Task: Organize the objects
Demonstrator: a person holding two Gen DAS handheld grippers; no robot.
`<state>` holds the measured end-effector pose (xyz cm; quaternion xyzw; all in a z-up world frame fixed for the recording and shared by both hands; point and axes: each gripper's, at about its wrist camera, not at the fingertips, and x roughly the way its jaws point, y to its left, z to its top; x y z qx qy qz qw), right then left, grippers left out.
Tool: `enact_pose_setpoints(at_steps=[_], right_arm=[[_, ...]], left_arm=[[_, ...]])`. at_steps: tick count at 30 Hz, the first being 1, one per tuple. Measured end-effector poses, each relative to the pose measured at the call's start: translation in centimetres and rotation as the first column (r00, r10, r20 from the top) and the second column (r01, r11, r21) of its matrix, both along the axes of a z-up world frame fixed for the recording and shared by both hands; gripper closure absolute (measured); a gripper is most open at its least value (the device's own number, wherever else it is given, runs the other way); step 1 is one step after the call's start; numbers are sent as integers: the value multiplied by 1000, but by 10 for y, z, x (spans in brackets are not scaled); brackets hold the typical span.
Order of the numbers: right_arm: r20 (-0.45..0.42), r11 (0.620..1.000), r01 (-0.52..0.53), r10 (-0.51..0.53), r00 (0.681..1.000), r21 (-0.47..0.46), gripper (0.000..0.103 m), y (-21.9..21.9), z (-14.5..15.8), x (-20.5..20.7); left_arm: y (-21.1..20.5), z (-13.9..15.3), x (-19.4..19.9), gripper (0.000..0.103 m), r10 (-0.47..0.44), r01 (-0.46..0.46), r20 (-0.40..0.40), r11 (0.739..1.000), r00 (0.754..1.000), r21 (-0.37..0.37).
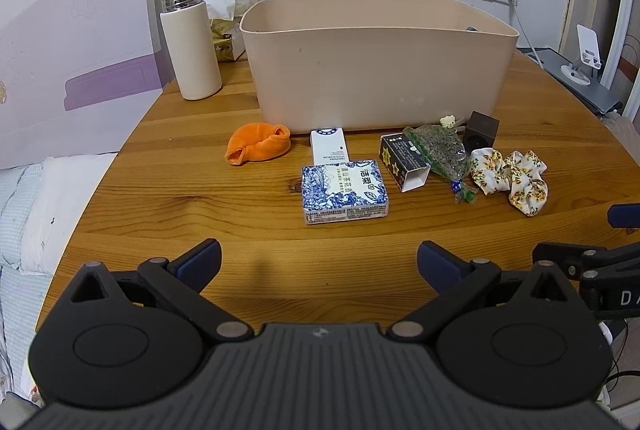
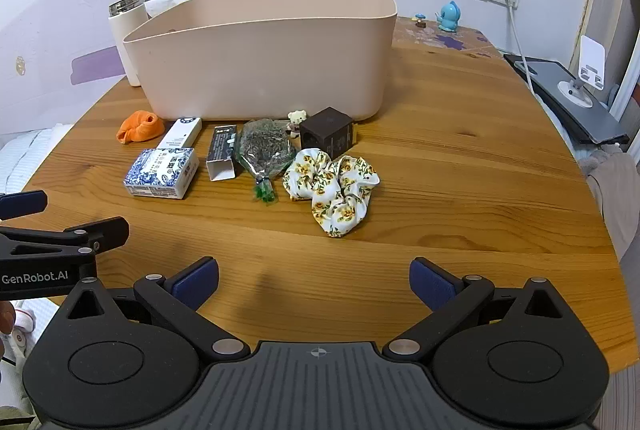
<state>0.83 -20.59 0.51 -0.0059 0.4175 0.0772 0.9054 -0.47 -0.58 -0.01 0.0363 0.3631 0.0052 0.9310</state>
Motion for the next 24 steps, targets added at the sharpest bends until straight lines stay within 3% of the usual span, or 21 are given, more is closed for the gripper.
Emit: enact_pose_setpoints(at_steps=[24], right_arm=[[-17, 1000, 1, -1, 1000, 4, 0, -2, -4, 10]], left_arm=[[1, -3, 9, 0, 7, -7, -24, 1000, 1000, -7]])
